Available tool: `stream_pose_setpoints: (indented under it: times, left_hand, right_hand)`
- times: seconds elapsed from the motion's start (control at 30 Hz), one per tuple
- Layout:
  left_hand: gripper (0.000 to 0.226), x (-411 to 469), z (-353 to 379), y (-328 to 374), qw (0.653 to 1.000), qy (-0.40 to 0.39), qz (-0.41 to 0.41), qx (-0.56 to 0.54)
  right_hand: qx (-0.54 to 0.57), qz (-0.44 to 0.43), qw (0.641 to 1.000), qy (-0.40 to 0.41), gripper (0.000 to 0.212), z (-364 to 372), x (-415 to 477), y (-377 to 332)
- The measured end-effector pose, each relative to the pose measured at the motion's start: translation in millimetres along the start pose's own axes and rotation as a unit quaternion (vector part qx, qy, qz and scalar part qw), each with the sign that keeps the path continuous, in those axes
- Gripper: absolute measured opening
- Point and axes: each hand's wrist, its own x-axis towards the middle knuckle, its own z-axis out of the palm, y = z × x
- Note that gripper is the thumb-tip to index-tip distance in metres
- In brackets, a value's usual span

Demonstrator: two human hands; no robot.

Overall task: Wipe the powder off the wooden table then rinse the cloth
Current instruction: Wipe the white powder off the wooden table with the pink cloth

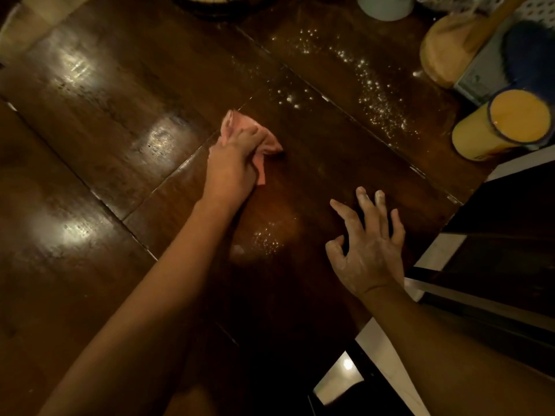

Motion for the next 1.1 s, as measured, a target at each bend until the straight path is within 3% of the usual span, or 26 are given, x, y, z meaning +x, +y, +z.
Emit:
stream_pose_setpoints:
  times: [0.1,0.2,0.3,0.37,0.47,0.53,0.57,0.63,0.7,0.77,0.83,0.87,0.93,1.0,1.1]
  left_hand:
    - [0.042,15.2,23.4,40.3,0.998,-0.032,0.026,0.038]
    - [0.046,9.3,38.8,61.7,0.973,-0.157,0.164,0.051]
    - [0.035,-18.4,23.3,42.6,0.952,-0.187,0.238,-0.035]
    - [0.034,-39.3,4.4,18.3,0.967,-0.142,0.195,-0.078]
    - [0.058,-76.6,-25.8,-16.7,0.998,-0.04,-0.004,-0.051]
    - [0.054,-102.3,-33.9,-20.6,0.986,0.045,-0.155,-0.029]
    - [0.049,-114.6,-32.7,-14.3,0.979,0.081,-0.186,-0.015]
    - [0.046,-142.1,-20.8,11.5,0.979,0.097,-0.178,-0.014]
    - [0.038,-171.1,-2.2,37.7,0.996,0.054,-0.074,-0.006]
    - [0.052,-198.1,13.6,50.6,0.999,-0.04,0.0,0.002]
    - [0.08,-199.7,17.5,43.8,0.978,-0.188,0.007,0.086]
    - [0.086,-191.6,18.5,37.4,0.97,-0.211,0.008,0.119]
    - [0.079,-163.6,22.4,31.9,0.989,-0.12,0.032,0.078]
    - [0.058,-118.0,31.7,36.7,0.998,-0.035,0.0,0.053]
    - [0.047,-53.0,60.8,66.1,0.992,-0.027,-0.055,0.108]
  right_hand:
    - [-0.003,-0.001,1.0,-0.003,0.065,-0.3,0.1,-0.8]
    - [-0.001,0.001,1.0,-0.004,0.065,-0.1,-0.3,0.5]
    - [-0.004,0.0,1.0,-0.002,0.064,0.5,0.5,0.8]
    - [0.0,-0.002,1.0,-0.002,0.064,1.0,0.6,1.1]
    - [0.014,-0.007,1.0,-0.003,0.064,1.0,1.6,2.4]
    - [0.018,-0.008,1.0,-0.008,0.064,0.9,2.0,3.5]
    - [0.018,-0.009,1.0,-0.008,0.065,0.8,1.8,3.3]
    - [0.022,-0.013,1.0,-0.004,0.065,0.9,1.7,3.0]
    - [0.033,-0.017,0.999,0.008,0.064,1.3,1.4,3.4]
    - [0.044,-0.023,0.999,0.019,0.062,2.1,0.7,3.6]
    - [0.051,-0.025,0.998,0.025,0.061,2.5,-0.2,3.0]
    - [0.05,-0.023,0.998,0.025,0.061,1.9,-0.4,2.5]
    - [0.044,-0.016,0.999,0.013,0.062,0.4,1.0,2.6]
    - [0.039,-0.016,0.999,-0.003,0.062,-2.5,1.5,2.9]
    - [0.061,-0.006,0.998,0.006,0.065,-5.7,-0.5,6.1]
